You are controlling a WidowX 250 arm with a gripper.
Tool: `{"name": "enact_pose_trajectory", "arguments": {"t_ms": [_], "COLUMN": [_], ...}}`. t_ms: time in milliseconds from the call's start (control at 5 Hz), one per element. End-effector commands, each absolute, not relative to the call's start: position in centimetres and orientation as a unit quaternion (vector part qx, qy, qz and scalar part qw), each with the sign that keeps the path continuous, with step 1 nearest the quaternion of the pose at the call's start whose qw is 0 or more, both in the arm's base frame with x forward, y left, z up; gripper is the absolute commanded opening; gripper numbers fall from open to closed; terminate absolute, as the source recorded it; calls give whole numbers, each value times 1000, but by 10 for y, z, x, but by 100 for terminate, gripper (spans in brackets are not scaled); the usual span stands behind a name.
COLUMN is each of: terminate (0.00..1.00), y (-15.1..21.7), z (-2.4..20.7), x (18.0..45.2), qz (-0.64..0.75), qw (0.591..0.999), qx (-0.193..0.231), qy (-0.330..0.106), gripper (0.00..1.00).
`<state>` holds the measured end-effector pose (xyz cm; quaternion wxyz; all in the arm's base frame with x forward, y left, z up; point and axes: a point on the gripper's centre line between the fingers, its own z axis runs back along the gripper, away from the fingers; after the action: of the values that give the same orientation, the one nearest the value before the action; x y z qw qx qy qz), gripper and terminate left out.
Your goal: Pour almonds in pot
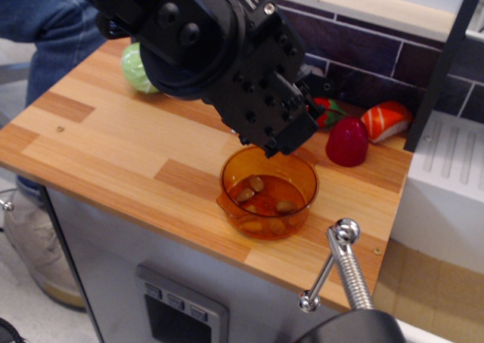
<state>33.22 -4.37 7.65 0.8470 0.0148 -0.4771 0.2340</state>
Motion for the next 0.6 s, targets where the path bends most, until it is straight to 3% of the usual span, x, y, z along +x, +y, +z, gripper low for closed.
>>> {"name": "enact_pose_trajectory", "arguments": {"t_ms": [0,200,400], "terminate": [0,0,0], "y": [-42,-43,-44], "z": [84,91,93], "x": [340,338,335], "qz": [219,212,236], "qw": [826,832,861], "qx": [6,-8,-17], "qy": [-519,-513,-450], "gripper": [0,0,0]}}
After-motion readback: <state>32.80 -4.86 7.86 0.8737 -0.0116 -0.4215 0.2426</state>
